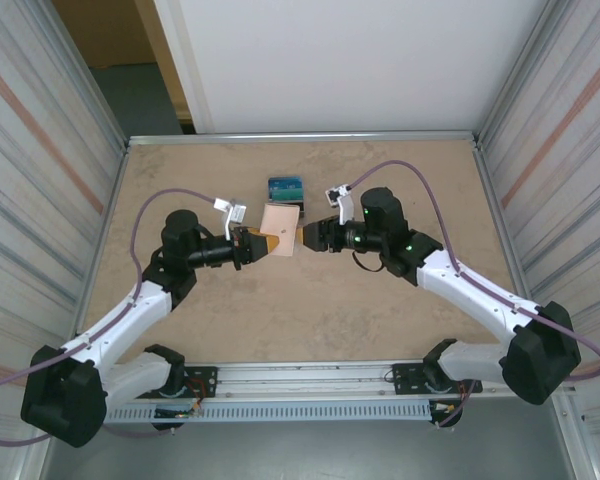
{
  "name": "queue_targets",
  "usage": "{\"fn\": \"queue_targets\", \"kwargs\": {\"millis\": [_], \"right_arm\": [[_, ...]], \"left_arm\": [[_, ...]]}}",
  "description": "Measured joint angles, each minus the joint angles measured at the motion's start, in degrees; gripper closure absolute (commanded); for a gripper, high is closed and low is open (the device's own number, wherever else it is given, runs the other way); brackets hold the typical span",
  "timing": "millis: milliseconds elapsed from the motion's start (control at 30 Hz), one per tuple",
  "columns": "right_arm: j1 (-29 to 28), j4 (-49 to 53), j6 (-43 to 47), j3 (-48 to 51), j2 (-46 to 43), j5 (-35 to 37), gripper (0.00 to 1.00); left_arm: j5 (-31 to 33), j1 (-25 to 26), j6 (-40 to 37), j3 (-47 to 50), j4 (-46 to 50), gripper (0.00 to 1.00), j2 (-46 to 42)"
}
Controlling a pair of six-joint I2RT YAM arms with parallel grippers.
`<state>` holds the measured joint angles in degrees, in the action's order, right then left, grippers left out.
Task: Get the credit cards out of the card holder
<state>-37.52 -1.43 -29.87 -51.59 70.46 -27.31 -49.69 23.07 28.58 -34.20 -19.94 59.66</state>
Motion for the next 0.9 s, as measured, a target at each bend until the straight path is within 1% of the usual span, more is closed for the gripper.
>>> {"fn": "queue_targets", "kwargs": {"millis": [200, 367, 467, 800, 900], "right_arm": [[1.9, -2.4, -1.0, 2.3, 0.0, -3.4, 0.60], [2.9, -7.0, -1.7, 2.9, -0.4, -9.2, 0.60], [3.1, -8.4, -2.3, 3.5, -1.0, -11.3, 0.60], [3.1, -10.2, -2.7, 3.5, -1.0, -13.5, 0.70], [3.1, -10.7, -3.0, 3.5, -0.5, -13.7, 0.70]], "left_arm": [[-1.6, 0.0, 0.9, -0.2, -0.7, 1.00, -0.3], [-2.5, 0.0, 2.4, -0.3, -1.3, 1.00, -0.3], [-3.0, 0.0, 3.3, -0.4, -1.4, 1.00, -0.5], [-4.0, 0.0, 5.7, -0.6, -3.8, 1.00, -1.1], [-4.3, 0.0, 6.1, -0.6, -4.2, 1.00, -1.1]]}}
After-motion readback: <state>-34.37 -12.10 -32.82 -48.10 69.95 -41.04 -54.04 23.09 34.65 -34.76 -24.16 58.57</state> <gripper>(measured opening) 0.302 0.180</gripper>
